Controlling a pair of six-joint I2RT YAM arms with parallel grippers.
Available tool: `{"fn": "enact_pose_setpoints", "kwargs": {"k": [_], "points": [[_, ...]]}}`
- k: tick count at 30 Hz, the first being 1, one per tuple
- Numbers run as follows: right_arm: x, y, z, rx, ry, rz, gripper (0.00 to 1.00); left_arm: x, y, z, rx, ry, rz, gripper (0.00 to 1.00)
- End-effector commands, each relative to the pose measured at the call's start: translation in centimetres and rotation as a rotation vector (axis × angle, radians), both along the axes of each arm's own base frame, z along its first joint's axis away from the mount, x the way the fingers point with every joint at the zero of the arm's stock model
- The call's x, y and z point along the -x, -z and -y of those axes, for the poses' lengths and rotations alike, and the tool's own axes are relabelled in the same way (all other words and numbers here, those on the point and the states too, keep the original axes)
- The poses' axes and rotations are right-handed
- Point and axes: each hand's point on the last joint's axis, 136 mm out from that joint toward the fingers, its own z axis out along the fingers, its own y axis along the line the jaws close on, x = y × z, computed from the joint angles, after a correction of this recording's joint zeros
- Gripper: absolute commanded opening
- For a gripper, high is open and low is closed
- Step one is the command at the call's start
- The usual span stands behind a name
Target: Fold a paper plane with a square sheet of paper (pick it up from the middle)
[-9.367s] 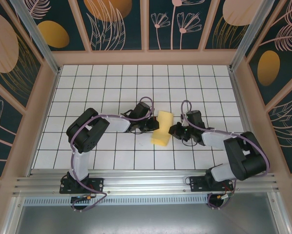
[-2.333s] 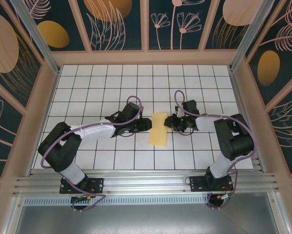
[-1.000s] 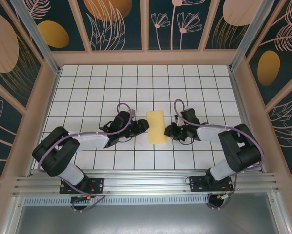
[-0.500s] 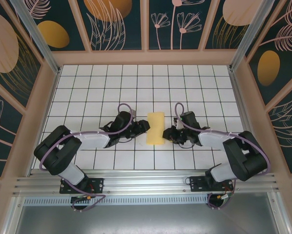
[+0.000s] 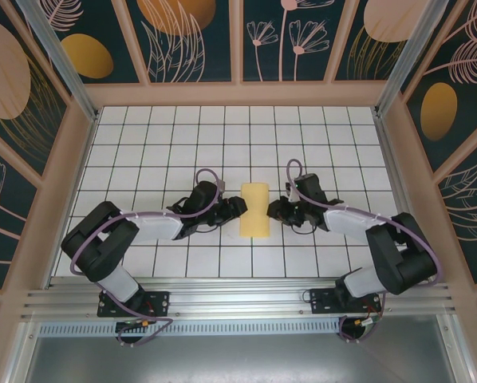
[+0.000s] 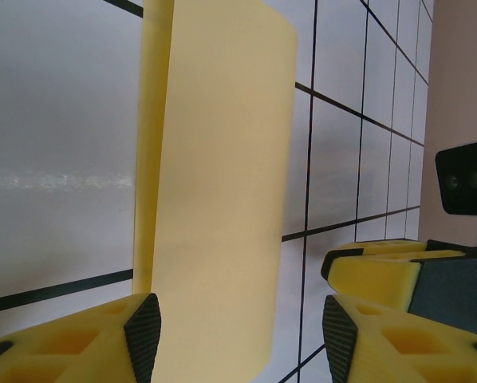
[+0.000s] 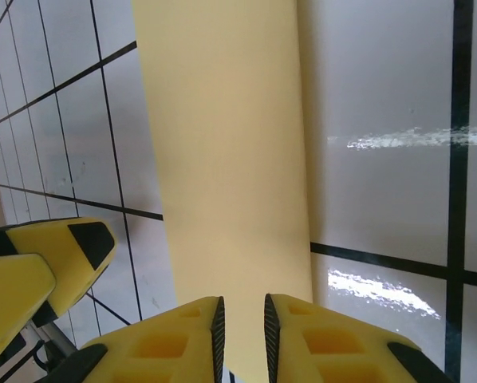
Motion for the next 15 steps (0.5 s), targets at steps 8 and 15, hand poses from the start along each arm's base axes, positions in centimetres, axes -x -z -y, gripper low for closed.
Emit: {"fn": "enact_pose_setpoints", "kwargs": {"k": [8, 15], "points": [[-3.2, -1.3, -0.4, -0.087, 0.008, 0.048, 0.12, -0.7, 0.3, 0.5, -0.006, 0.011, -0.006, 0.57], [-4.1, -1.4, -1.2, -0.128, -0.017, 0.036, 0.10, -0.7, 0.7, 0.5, -0.006, 0.005, -0.017, 0.57]]}}
